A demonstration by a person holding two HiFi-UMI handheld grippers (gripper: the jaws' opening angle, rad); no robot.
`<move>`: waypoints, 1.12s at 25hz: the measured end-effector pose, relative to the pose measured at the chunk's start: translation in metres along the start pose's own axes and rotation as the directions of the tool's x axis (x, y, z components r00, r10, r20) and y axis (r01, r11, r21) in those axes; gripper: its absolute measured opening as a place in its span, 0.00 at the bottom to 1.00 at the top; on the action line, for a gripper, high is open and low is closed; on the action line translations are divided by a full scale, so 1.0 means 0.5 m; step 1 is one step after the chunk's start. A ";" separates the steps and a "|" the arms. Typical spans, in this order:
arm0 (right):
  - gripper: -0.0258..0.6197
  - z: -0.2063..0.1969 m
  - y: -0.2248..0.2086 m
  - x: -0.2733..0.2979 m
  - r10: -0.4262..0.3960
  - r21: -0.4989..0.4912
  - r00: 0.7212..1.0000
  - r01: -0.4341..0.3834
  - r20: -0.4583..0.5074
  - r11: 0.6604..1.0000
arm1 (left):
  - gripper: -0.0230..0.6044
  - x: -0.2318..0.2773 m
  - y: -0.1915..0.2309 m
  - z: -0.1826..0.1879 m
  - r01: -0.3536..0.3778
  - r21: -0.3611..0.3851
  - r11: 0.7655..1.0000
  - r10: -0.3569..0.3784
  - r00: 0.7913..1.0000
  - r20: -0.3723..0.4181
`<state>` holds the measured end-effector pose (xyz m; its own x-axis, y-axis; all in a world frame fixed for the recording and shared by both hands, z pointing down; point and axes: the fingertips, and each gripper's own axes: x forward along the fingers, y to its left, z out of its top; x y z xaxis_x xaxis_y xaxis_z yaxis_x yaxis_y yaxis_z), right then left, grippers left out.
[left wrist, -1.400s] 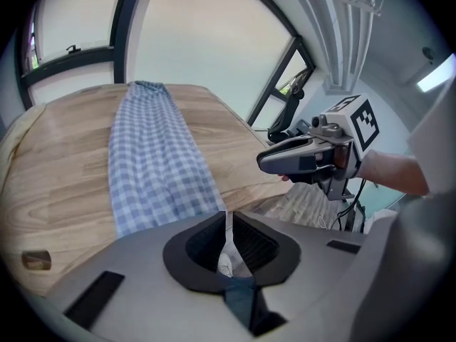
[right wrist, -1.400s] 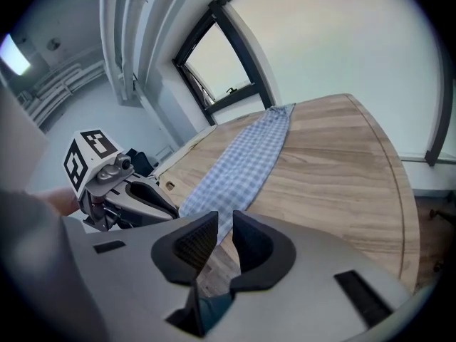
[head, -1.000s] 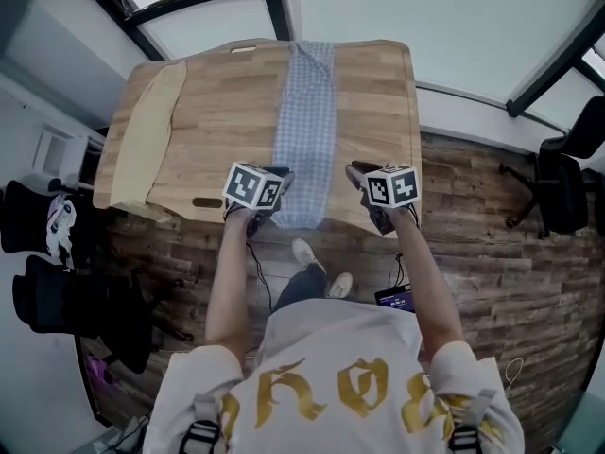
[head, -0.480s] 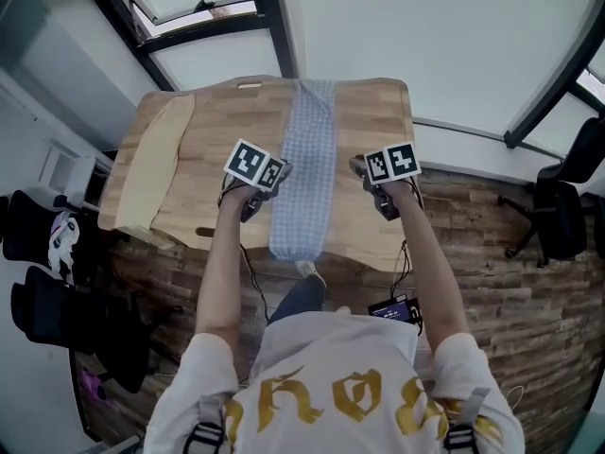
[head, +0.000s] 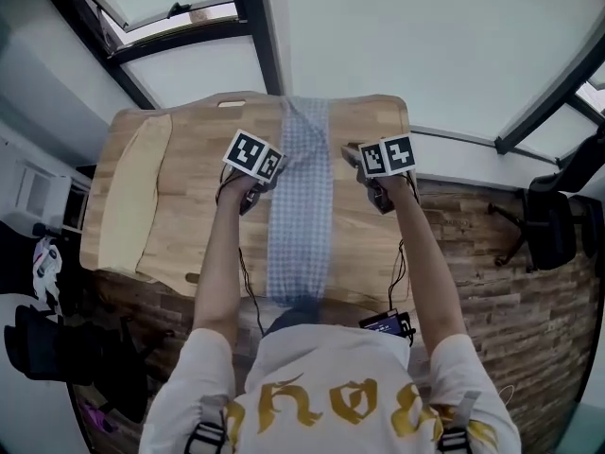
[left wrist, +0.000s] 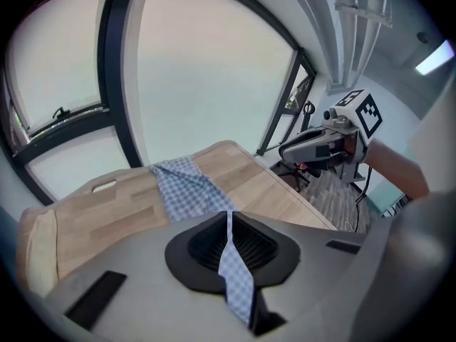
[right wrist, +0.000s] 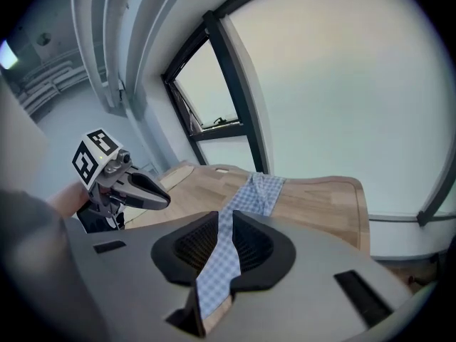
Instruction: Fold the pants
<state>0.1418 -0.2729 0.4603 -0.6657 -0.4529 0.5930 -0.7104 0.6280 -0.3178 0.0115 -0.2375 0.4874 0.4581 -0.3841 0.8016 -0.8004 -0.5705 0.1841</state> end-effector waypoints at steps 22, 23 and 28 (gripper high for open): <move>0.20 0.209 -0.239 0.606 -0.107 -0.015 0.994 0.107 -0.015 0.994 | 0.31 0.363 0.468 0.193 0.139 -0.143 0.980 -0.133 0.990 0.045; 0.21 0.202 -0.243 0.630 -0.105 -0.017 0.994 0.104 -0.028 0.994 | 0.31 0.376 0.483 0.196 0.136 -0.163 0.977 -0.126 0.990 0.066; 0.23 0.184 -0.258 0.724 -0.111 -0.067 0.990 0.105 -0.087 0.992 | 0.31 0.407 0.551 0.204 0.106 -0.235 0.966 -0.069 0.985 0.159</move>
<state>-0.0284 -0.5762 0.6479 -0.5604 -0.4631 0.6867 -0.7597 0.6177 -0.2034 -0.0764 -0.5471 0.6433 0.5680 -0.4540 0.6865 -0.8157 -0.4214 0.3963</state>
